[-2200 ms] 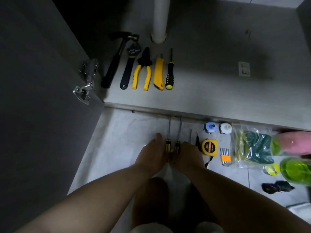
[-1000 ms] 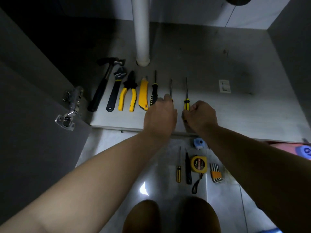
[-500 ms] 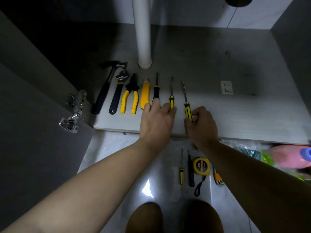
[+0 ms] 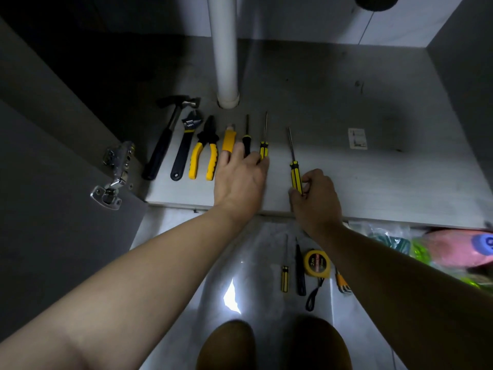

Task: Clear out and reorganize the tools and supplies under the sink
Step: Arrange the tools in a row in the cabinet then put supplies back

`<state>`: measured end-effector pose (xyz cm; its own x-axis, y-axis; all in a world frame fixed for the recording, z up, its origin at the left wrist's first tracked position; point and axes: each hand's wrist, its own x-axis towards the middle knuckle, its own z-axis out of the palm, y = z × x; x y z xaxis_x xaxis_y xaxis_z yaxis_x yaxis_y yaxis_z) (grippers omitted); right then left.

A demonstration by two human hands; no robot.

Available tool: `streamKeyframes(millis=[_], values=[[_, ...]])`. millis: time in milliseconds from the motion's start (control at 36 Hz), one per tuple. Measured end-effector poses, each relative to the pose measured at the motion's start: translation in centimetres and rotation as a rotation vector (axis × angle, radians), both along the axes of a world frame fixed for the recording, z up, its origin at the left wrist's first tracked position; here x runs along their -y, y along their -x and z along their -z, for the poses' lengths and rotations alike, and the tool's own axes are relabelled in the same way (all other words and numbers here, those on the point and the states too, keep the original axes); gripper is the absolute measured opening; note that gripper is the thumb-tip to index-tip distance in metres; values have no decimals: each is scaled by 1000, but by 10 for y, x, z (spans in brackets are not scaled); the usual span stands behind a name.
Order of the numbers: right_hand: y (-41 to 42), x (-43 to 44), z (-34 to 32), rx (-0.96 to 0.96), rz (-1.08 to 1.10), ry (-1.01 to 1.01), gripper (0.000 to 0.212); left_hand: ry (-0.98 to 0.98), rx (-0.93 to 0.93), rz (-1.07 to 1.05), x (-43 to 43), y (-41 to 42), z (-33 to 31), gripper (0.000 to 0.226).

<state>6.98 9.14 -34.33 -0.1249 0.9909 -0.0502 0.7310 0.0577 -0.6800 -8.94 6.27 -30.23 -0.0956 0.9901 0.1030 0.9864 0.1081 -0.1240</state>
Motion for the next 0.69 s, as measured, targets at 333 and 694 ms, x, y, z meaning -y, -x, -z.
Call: streamKeyframes(millis=[333,694], values=[[0,2,1,-10,-1,15,33,-71,4,-17,1,2,5,39],[3,2,-1,-16,-31,-6,48,-116,65,-1,4,2,14,39]])
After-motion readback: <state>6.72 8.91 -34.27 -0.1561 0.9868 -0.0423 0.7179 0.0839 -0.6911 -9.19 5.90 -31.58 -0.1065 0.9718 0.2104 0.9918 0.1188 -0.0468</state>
